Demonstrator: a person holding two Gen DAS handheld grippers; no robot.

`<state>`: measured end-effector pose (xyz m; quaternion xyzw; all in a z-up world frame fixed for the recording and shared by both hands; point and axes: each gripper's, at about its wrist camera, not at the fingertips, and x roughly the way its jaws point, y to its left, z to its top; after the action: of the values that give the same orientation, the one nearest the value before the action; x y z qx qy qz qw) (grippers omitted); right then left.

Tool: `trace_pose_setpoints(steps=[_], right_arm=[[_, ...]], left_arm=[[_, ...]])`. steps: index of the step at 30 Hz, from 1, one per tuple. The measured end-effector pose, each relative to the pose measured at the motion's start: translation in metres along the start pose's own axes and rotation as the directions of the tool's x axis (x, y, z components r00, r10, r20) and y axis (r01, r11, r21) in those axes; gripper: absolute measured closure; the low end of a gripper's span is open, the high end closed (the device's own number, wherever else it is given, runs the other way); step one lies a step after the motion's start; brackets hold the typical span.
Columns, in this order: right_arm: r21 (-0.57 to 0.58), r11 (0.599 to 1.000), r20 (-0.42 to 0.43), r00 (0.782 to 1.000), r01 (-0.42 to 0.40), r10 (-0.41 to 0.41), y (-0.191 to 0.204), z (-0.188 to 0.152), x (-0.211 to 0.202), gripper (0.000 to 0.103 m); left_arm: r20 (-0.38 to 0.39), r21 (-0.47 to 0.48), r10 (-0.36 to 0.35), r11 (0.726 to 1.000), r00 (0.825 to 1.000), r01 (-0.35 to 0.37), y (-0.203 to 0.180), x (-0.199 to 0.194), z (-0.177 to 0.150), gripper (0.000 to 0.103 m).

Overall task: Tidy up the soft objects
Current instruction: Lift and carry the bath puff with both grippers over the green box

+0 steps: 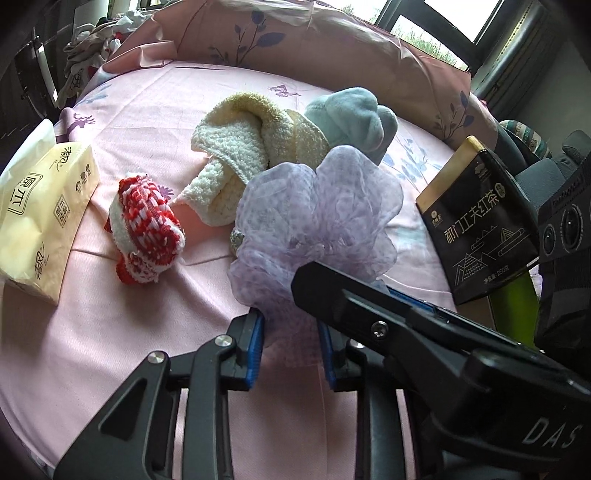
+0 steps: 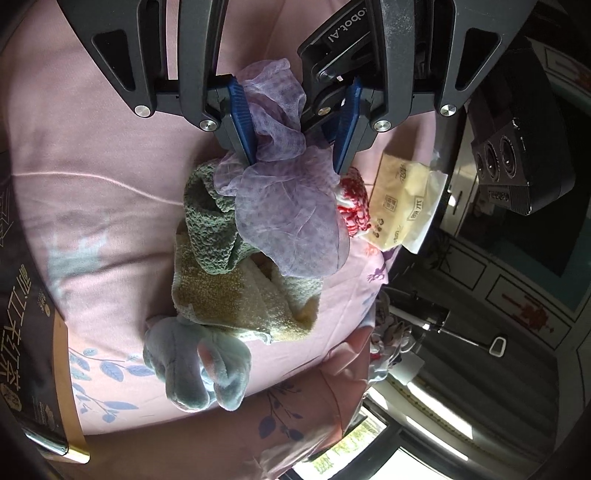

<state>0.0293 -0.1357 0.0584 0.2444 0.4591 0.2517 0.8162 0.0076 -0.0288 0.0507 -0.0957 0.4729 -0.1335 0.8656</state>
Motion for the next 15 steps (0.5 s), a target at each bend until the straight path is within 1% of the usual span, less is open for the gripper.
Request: trace_pose_setpoints(steps=[5,7,11,15], right_arm=[[-0.047,0.999,0.072,0.997,-0.003,0.006,0.012,-0.002,-0.021,0.058],[-0.070,0.998,0.109,0.994,0.000,0.007,0.018,-0.001,-0.033,0.058],[-0.112,0.994,0.185,0.983,0.021,0.000,0.029,0.000,-0.061,0.058],[-0.134,0.989,0.266,0.964,0.060,-0.022,0.032,0.002,-0.095,0.058]], left_arm=[[0.089,0.047,-0.025,0.999,0.996,0.021,-0.010,-0.021,0.001,0.080],[0.129,0.074,-0.025,0.997,0.991,0.015,-0.017,-0.030,0.003,0.080],[0.229,0.138,-0.038,0.990,0.973,0.006,-0.036,-0.053,0.003,0.080],[0.289,0.190,-0.088,0.981,0.953,0.033,-0.060,-0.068,0.008,0.081]])
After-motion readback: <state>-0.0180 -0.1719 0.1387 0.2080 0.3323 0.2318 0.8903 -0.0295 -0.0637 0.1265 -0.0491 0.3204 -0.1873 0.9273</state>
